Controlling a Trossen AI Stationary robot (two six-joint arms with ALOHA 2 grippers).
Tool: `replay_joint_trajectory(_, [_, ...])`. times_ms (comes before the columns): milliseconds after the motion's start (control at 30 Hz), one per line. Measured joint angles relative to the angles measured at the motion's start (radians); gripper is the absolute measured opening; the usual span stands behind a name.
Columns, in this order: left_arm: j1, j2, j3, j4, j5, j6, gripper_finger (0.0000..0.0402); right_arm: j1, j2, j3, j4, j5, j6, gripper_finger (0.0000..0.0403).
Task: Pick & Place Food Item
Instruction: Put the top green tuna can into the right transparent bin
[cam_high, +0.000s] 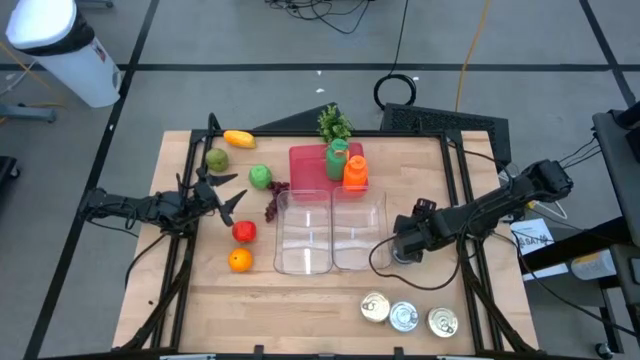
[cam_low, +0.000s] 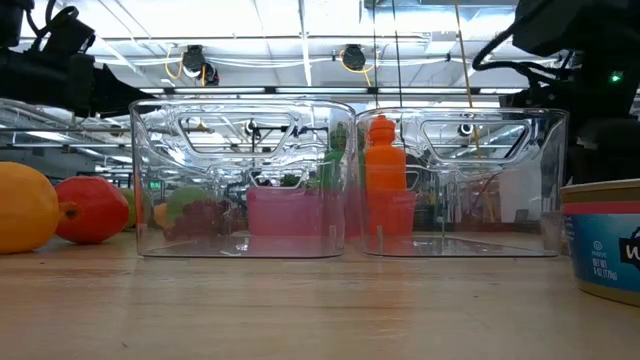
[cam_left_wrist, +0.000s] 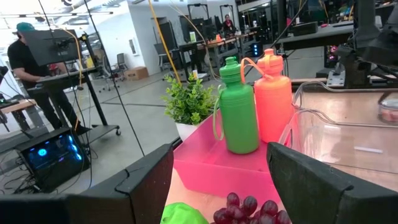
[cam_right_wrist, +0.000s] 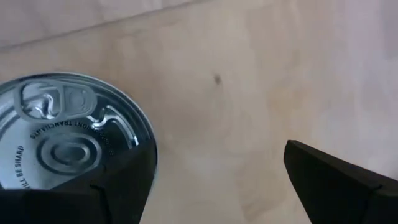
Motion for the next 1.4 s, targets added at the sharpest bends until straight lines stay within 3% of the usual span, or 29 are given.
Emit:
replay_joint_trajectory(333, [0.000, 0.000, 0.000, 0.000, -0.001, 0.000, 0.0273, -0.065, 0.002, -0.128, -0.027, -0.069, 0.120, 0.0336])
replay_joint_trajectory(733, [0.000, 0.000, 0.000, -0.001, 0.000, 0.000, 0.0273, -0.070, -0.019, -0.127, 0.001, 0.002, 0.085, 0.0336])
replay_joint_trajectory(1100, [0.000, 0.000, 0.000, 0.000, 0.000, 0.000, 0.0273, -0.073, -0.034, -0.126, 0.085, 0.234, -0.064, 0.0336])
replay_joint_trajectory(1267, [0.000, 0.000, 0.000, 0.000, 0.000, 0.000, 0.0273, -0.081, -0.034, -0.156, 0.231, 0.216, -0.214, 0.0332])
replay_joint_trajectory(1400, [0.000, 0.000, 0.000, 0.000, 0.000, 0.000, 0.0273, -0.087, -0.034, -0.228, 0.411, 0.201, -0.319, 0.0300])
